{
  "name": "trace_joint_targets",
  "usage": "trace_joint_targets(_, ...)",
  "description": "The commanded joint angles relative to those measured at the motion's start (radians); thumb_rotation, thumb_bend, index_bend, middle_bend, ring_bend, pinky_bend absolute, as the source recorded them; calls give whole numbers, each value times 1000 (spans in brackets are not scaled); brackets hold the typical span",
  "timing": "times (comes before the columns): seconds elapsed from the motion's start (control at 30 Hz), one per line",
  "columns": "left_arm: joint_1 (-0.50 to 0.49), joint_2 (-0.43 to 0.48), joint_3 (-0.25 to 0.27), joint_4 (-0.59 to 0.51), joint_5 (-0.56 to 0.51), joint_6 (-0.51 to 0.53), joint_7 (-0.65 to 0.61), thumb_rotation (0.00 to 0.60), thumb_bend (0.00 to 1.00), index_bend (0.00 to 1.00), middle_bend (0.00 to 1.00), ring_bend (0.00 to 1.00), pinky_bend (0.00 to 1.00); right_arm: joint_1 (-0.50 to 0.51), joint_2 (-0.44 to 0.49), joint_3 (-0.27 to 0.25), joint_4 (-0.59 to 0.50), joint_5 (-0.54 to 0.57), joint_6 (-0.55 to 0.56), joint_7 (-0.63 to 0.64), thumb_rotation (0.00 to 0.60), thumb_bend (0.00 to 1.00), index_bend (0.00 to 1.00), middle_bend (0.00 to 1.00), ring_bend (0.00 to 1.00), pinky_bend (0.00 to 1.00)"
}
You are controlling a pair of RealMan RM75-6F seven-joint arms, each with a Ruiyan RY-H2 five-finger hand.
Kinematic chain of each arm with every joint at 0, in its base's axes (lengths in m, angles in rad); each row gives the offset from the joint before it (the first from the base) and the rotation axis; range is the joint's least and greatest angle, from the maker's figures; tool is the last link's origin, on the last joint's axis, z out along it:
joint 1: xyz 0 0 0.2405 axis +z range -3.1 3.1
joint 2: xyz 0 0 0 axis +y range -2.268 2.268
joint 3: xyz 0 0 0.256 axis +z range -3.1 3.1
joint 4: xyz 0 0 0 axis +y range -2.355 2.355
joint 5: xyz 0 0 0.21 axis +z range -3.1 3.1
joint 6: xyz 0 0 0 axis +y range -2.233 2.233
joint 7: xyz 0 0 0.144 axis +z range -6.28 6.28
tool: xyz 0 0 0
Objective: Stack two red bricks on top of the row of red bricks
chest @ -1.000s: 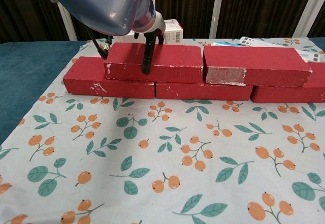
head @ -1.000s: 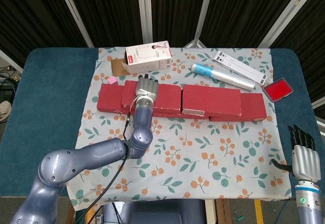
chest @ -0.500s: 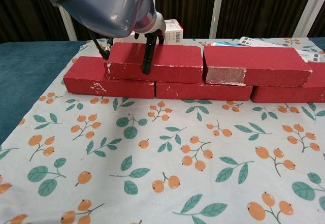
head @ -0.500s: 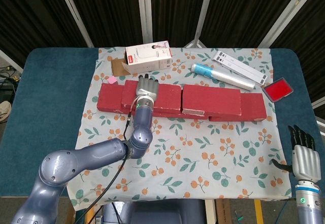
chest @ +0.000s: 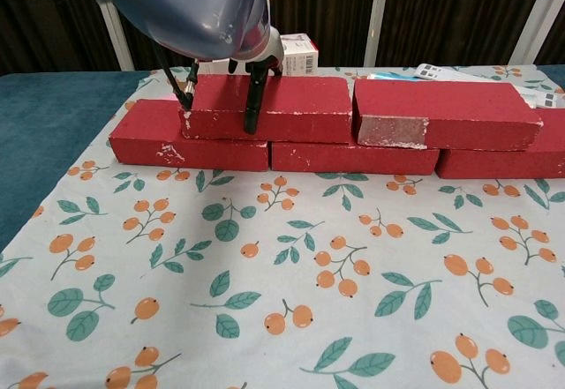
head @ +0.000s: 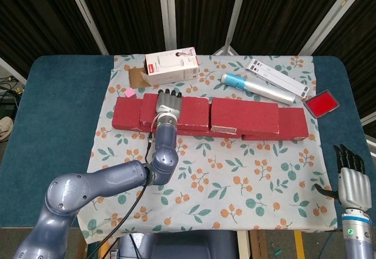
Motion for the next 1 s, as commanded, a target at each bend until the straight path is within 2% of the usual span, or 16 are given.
trace_joint_targets(0.03, -1, -3, -4, 5, 7, 4, 4, 600, 0, 0, 0, 0, 95, 0, 0, 0, 0, 1, 1, -1, 600, 20, 0, 0, 0, 0)
trace_joint_targets(0.3, 5, -3, -19, 4, 47, 6, -15, 600, 0, 0, 0, 0, 85, 1, -4, 0, 1, 3, 0, -7, 600, 19, 0, 0, 0, 0)
trace_joint_targets(0.57, 6, 46, -30, -67, 120, 48, -38, 600, 0, 0, 0, 0, 85, 2, -2, 0, 0, 7, -5, -11, 600, 20, 0, 0, 0, 0)
trace_joint_targets(0.83, 49, 172, -64, -292, 90, 121, -44, 600, 0, 0, 0, 0, 87, 5, -1, -3, -6, 12, -11, -24, 600, 19, 0, 0, 0, 0)
trace_joint_targets(1.0, 65, 252, -61, -405, 58, 226, -15, 600, 0, 0, 0, 0, 93, 3, -2, -3, -11, 7, -5, -22, 600, 20, 0, 0, 0, 0)
